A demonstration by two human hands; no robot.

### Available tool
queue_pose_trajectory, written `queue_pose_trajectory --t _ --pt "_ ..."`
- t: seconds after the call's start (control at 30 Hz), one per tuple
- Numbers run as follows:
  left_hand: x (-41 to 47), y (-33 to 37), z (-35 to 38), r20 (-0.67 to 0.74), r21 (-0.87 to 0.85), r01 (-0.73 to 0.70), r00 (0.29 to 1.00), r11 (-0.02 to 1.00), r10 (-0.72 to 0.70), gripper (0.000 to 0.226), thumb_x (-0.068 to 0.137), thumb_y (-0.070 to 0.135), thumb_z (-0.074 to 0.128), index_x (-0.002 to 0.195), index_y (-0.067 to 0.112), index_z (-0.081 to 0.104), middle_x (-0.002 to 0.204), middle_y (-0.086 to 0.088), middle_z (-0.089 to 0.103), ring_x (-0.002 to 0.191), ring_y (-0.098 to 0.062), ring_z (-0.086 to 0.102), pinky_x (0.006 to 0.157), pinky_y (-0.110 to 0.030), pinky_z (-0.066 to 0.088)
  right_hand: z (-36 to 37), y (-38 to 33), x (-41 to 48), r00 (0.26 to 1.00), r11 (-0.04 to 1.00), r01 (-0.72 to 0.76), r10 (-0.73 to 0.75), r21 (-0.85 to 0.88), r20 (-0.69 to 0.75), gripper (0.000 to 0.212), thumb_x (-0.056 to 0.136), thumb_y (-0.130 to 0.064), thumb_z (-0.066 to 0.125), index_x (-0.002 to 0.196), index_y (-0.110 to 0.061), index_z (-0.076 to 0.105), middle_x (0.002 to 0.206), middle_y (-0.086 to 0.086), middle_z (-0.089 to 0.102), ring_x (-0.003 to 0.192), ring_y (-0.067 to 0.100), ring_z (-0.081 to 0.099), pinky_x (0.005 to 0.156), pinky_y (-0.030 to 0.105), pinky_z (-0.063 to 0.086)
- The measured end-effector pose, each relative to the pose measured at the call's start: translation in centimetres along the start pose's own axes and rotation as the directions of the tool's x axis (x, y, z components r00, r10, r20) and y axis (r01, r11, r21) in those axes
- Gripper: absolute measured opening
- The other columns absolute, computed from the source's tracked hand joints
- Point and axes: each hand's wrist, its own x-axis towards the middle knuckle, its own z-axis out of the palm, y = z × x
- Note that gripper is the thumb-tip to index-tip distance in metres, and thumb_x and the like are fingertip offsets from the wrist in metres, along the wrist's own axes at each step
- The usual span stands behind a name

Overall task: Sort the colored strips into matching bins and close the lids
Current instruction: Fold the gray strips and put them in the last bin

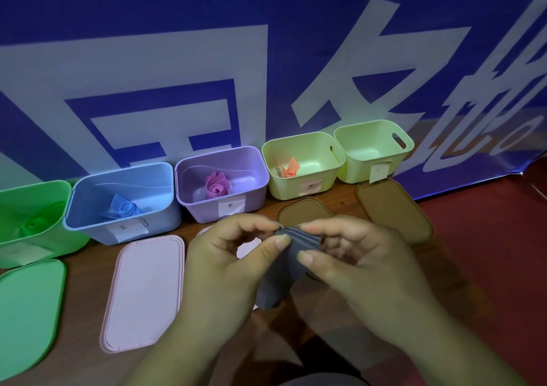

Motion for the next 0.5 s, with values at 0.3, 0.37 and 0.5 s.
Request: queue_pose_trajectory --t 0.3,0.37,0.5 --pt "1.7 1.6 -2.0 0.181 -0.041 -0.028 0.983 0.999 0.035 0.018 0.073 0.011 0.076 0.085 0.024 0.072 0.081 -0.002 0.068 0.079 -0.015 0.064 0.077 -0.027 0.054 0.6 -1.2 1.8 0.999 0.999 0.038 -0.038 0.015 -0.018 0.026 0.072 -0.018 0.074 0.093 -0.034 0.077 0.089 -0.003 0.078 0.084 0.012 0.074 0.077 0.022 0.057" --pt "2.1 2.0 -2.2 0.201 -0.042 -0.044 0.978 0.998 0.052 0.015 0.074 0.011 0.075 0.085 0.021 0.072 0.080 -0.004 0.067 0.076 -0.013 0.063 0.073 -0.024 0.053 0.7 -1.7 2.3 1.000 0.998 0.030 -0.030 0.056 -0.004 0.022 0.075 -0.010 0.078 0.087 -0.028 0.079 0.085 -0.002 0.078 0.080 0.011 0.073 0.076 0.022 0.058" --pt "2.6 2.8 -2.5 0.236 -0.009 -0.077 0.969 0.997 0.077 0.012 0.080 0.012 0.075 0.089 0.017 0.072 0.084 -0.008 0.068 0.079 -0.016 0.063 0.074 -0.024 0.055 0.6 -2.9 3.1 0.999 0.996 0.011 -0.014 0.091 0.031 0.024 0.083 0.004 0.071 0.087 -0.019 0.077 0.083 0.001 0.078 0.077 0.007 0.071 0.076 0.019 0.055"
